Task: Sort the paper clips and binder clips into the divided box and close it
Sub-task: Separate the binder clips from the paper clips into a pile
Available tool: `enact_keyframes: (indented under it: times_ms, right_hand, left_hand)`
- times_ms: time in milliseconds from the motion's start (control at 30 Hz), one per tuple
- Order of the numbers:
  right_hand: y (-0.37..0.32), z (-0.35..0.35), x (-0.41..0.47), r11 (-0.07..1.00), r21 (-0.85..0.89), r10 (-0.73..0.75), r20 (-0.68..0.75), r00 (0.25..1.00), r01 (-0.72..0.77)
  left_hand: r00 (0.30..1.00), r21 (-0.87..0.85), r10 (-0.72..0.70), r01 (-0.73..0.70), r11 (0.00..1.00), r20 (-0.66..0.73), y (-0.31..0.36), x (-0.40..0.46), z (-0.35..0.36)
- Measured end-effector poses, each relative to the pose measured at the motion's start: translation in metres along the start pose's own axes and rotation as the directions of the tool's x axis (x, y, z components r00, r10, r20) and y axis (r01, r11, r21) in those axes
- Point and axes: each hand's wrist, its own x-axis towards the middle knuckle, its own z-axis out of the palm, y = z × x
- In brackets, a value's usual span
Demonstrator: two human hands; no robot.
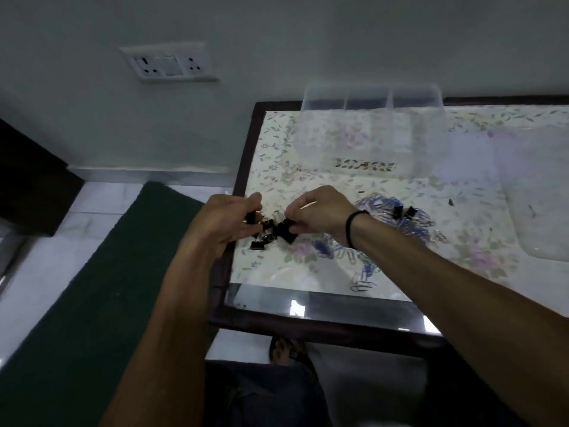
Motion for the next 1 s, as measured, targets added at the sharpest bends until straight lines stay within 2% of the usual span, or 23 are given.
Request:
enact_keyframes:
  times_ms: [267,467,567,667,767,867,933,1000]
  right_hand:
    - [0.009,0.009,-0.002,1.000,-0.014,-0.009,0.072,0.997,0.010]
    - [0.001,0.000,-0.013,0.941,-0.318,-0.116,0.020,0.993,0.116]
    - [-0.002,-0.014,-0.019,0.767,-0.596,-0.294,0.003,0.956,0.237]
    - [-0.003,-0.039,-0.023,0.541,-0.803,-0.399,0.018,0.917,0.251]
    - [0.001,-0.083,-0.025,0.429,-0.889,-0.450,-0.057,0.891,0.159]
    - [0.011,-0.124,-0.024,0.417,-0.907,-0.439,-0.143,0.887,0.061]
    - [0.022,-0.143,-0.025,0.362,-0.932,-0.383,-0.126,0.915,0.023]
    - [0.035,-0.155,-0.027,0.300,-0.952,-0.351,-0.048,0.935,0.064]
  left_hand:
    - [1.000,0.194,0.000,-0.002,0.981,0.012,-0.004,0.011,-0.003]
    - [0.991,0.350,0.133,-0.114,0.930,-0.030,0.006,0.006,0.015]
    - [0.970,0.387,0.241,-0.233,0.892,0.030,0.014,0.002,0.044]
    - [0.952,0.392,0.287,-0.307,0.867,0.110,0.017,0.002,0.072]
    - [0.921,0.481,0.361,-0.386,0.787,0.149,0.015,0.003,0.098]
    - [0.870,0.583,0.443,-0.478,0.657,0.215,0.010,0.003,0.116]
    - [0.826,0.639,0.474,-0.546,0.541,0.305,0.009,0.004,0.129]
    - [0.785,0.681,0.492,-0.594,0.427,0.377,0.008,0.006,0.148]
